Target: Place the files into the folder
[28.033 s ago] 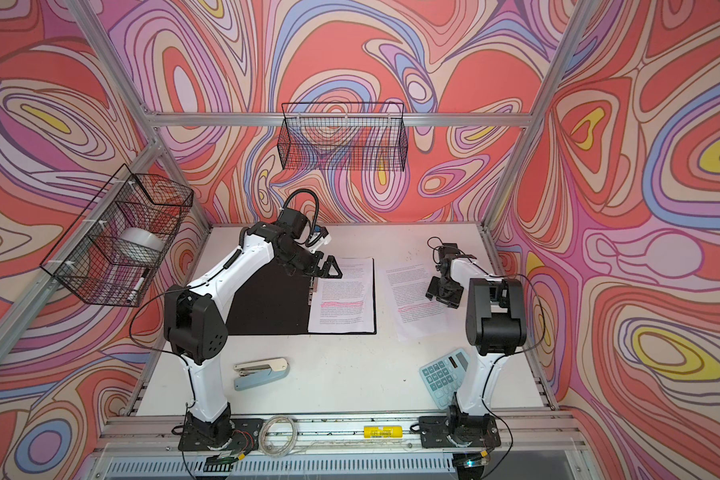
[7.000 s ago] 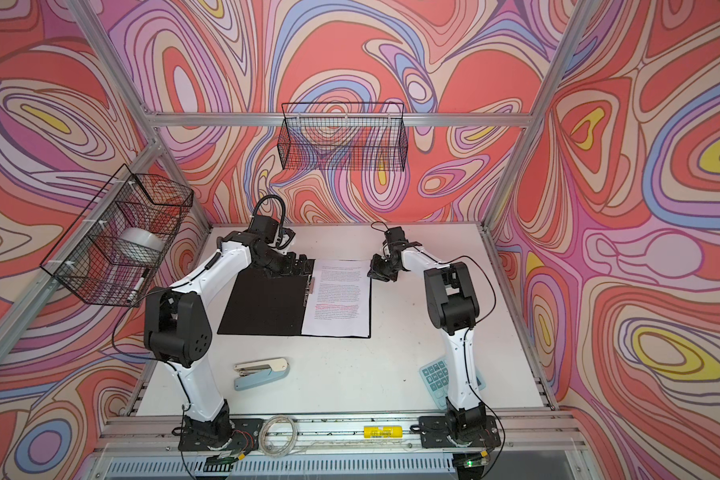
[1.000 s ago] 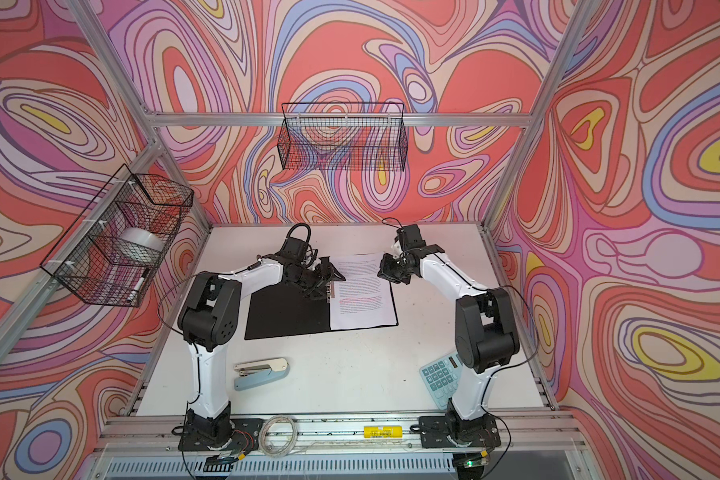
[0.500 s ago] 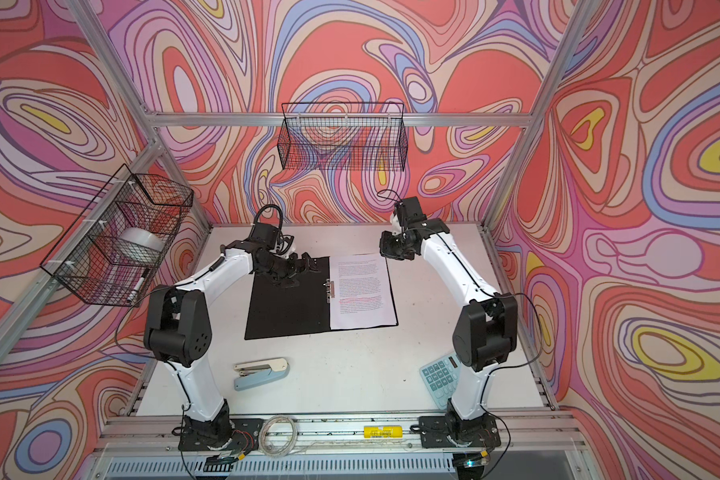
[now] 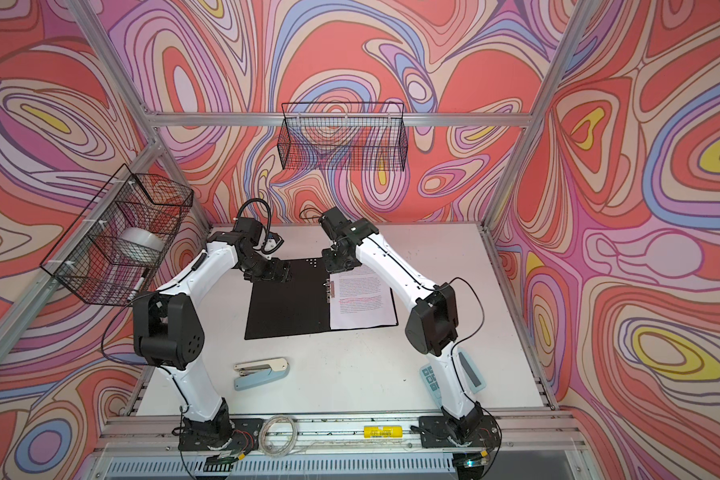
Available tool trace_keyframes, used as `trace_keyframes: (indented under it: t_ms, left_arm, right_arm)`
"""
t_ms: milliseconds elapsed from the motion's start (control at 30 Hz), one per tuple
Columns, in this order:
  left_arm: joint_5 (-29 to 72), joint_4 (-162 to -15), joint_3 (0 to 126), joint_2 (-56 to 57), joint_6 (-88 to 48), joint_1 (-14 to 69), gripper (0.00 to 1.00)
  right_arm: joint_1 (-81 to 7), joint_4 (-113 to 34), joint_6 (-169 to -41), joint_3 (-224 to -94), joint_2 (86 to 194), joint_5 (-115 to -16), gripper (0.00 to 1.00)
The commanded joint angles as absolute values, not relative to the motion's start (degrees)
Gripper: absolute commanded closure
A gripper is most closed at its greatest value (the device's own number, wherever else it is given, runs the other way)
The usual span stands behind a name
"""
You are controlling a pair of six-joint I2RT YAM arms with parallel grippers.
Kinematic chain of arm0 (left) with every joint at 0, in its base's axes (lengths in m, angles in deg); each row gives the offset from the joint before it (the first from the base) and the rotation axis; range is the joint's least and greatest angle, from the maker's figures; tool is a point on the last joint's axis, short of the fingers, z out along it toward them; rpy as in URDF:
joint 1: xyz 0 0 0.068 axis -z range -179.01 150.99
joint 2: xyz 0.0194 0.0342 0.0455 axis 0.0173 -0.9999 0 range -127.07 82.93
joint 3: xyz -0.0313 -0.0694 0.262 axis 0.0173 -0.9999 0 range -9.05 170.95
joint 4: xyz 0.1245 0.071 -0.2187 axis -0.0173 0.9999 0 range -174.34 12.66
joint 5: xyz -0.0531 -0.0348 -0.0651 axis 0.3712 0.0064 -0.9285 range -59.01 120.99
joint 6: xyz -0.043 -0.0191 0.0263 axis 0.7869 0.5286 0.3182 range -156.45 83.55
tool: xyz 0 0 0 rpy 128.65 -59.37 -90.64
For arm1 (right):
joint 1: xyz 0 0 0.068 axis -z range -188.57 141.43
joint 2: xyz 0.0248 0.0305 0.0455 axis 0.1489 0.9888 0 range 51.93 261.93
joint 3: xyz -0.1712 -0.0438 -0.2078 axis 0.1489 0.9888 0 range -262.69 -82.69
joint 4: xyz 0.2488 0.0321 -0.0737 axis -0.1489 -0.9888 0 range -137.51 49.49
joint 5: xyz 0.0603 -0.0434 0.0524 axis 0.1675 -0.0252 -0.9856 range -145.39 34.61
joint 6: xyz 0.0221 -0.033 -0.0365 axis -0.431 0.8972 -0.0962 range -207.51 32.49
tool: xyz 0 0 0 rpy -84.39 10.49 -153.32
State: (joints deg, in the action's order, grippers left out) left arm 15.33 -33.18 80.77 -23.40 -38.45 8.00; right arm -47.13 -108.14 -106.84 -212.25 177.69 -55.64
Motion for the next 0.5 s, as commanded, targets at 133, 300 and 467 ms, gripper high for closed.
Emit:
trace_keyframes:
  t_ms: [133, 300, 467]
  left_arm:
    - [15.0, -30.4, 79.2, -25.2, -42.4, 7.1, 0.00]
    - [14.6, -30.1, 80.0, -26.2, -42.6, 7.1, 0.00]
    - [15.1, -31.1, 80.4, -27.0, -42.6, 7.1, 0.01]
  right_arm:
    - [-50.9, -106.7, -108.4, -216.7, 184.2, -50.6, 0.87]
    - [-51.0, -104.6, -108.6, -217.6, 186.6, -50.4, 0.89]
    - [-50.9, -105.8, -107.3, -220.4, 189.2, -51.3, 0.88]
